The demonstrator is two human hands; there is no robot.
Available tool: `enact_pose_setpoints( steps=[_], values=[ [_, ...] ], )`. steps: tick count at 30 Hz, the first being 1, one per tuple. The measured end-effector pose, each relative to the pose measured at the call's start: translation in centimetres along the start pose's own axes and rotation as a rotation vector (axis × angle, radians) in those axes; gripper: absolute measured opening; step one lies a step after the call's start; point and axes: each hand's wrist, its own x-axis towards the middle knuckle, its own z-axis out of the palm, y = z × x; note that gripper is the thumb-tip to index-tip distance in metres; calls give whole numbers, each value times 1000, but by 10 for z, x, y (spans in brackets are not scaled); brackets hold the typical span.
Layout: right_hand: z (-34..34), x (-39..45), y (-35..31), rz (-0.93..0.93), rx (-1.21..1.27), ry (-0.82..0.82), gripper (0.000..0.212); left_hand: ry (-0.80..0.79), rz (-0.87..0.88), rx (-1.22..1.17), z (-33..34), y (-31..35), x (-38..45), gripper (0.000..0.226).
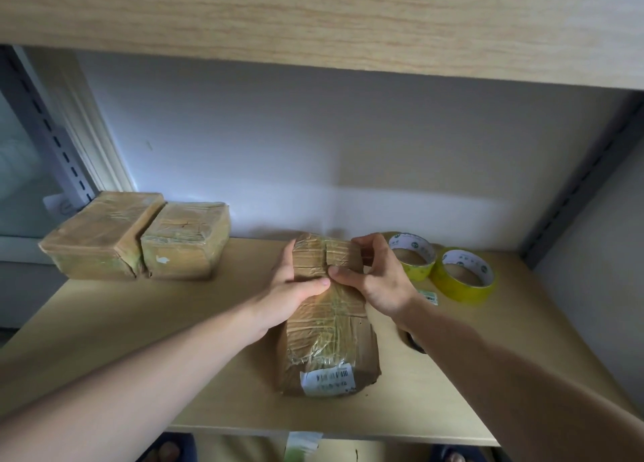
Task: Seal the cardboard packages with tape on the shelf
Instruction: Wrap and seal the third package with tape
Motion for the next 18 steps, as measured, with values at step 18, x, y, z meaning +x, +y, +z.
enact_pose_setpoints(
  steps=[18],
  values=[
    [0,17,-10,147,58,-79,66,9,-91,-59,6,6,-1,90]
  ],
)
